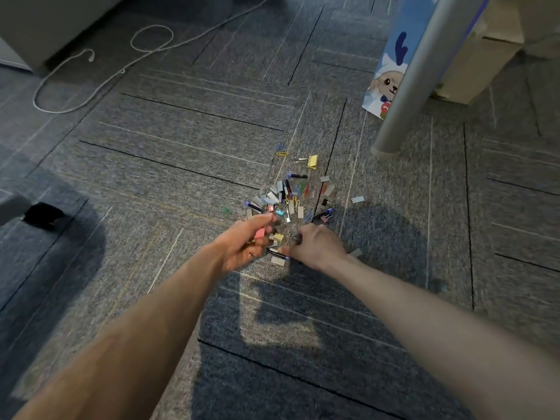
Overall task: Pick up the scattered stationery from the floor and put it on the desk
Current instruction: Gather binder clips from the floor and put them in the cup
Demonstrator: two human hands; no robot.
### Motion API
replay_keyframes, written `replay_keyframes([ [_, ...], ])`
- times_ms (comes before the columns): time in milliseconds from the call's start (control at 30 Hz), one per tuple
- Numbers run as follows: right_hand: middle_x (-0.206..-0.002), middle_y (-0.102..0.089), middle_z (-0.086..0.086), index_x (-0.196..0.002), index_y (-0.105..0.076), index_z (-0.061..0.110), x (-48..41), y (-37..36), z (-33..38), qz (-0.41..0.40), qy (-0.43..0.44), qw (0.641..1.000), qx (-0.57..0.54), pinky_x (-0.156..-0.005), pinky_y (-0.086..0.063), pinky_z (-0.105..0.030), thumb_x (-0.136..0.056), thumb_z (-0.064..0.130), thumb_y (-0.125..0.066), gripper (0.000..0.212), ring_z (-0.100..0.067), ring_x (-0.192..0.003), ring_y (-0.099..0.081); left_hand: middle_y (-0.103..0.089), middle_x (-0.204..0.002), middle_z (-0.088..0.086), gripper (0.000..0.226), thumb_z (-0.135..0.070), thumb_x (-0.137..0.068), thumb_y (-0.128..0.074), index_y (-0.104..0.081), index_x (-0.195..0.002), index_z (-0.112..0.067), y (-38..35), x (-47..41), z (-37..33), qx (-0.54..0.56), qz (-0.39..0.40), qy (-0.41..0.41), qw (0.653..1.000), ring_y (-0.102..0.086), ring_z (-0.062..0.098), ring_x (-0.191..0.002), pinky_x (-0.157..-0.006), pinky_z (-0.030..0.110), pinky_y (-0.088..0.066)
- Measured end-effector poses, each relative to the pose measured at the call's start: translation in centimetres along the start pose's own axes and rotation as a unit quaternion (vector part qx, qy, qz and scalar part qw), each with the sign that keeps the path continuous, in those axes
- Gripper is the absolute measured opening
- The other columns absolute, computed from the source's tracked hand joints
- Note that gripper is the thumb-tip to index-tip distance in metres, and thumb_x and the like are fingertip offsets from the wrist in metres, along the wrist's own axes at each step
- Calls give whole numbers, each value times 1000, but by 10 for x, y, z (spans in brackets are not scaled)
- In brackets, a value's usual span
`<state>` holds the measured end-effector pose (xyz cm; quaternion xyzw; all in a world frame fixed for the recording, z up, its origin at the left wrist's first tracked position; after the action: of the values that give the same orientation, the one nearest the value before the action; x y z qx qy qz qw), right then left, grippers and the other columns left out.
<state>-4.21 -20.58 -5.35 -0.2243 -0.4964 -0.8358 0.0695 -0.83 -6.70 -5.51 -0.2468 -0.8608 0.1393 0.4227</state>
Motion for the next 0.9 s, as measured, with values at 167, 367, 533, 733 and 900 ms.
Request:
replay_keyframes([
  [167,-80,-55,-1,-93,-58,13,-3,-5,2,91,-32,993,-66,-64,-50,-30,-84,41,-72,33,-15,-63,-49,-43,-59,-5,28,-37,-92,-53,-52,-79,-13,8,5,-11,-124,-82,-39,988,-33,8,-45,-34,16,-28],
  [367,-55,-40,1,-66,-45,16,1,0,7,130,2,918,-374,-45,-35,-19,-93,18,-47,27,-14,-46,-34,-47,-58,-4,30,-34,-93,-52,-52,-69,-17,16,9,-26,-102,-152,-90,979,-35,9,-45,-36,18,-27],
  [533,-51,-46,3,-65,-55,14,12,24,-1,160,7,740,-654,-34,-26,-13,-74,20,-46,13,-9,-39,-33,-50,-58,-4,26,-28,-95,-51,-54,-74,-11,11,13,-26,-97,-134,-96,981,-36,7,-46,-36,16,-27],
  [733,-74,-61,-4,-79,-62,11,10,35,-27,139,-48,694,-705,-37,-43,-17,-89,19,-59,13,-10,-53,-55,-60,-72,2,19,-19,-93,-56,-60,-95,-1,2,1,-34,-134,-126,-106,977,-43,7,-47,-33,16,-34],
  [900,-66,-49,0,-90,-56,8,-9,48,-62,-7,-132,839,-528,-32,-31,-15,-90,35,-66,29,-4,-36,-43,-59,-68,3,20,-24,-91,-60,-59,-88,-5,-26,-27,-63,-342,-163,-103,920,-51,10,-48,-41,18,-42],
])
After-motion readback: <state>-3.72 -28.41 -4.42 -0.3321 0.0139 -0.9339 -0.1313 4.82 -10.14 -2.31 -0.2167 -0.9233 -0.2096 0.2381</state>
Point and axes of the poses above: each hand's wrist, its own x-axis away from the middle knuckle, its own y-axis out of the back of the hand, z = x × y, the point moved 7 cm from there along -x, towards the middle knuckle
